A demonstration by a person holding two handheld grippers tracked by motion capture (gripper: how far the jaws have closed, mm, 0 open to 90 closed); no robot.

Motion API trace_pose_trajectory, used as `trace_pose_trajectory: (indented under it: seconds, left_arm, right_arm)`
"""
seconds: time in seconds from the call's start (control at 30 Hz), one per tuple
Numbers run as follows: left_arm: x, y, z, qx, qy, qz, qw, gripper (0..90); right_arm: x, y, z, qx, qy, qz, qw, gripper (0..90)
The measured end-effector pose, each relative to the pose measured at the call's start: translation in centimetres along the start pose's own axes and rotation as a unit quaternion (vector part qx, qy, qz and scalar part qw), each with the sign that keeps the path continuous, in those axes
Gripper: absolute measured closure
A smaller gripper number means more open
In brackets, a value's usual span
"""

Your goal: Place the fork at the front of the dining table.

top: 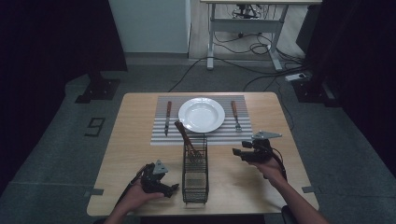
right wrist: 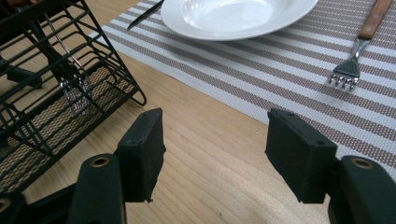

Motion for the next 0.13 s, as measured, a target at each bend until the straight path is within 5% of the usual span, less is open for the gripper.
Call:
trace_pose_trajectory:
  seconds: [0.13]
  left_arm:
    - [0.00, 0.00, 0.00, 0.000, 0.000, 0.000, 1.0000, 0.0]
  right_arm:
    - [0.13, -0.18, -0.20, -0.004, 0.000, 0.000, 1.0000, 37.0]
Point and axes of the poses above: each handheld gripper's, and its own axes: z roughly backward along the jaws, y roughly out of its top, x roughly to its right, the point moved 9 cm from there along -z, roughly forward along the jaws, and after that the axes turned 8 degrees about z, right-handed, at the moved point
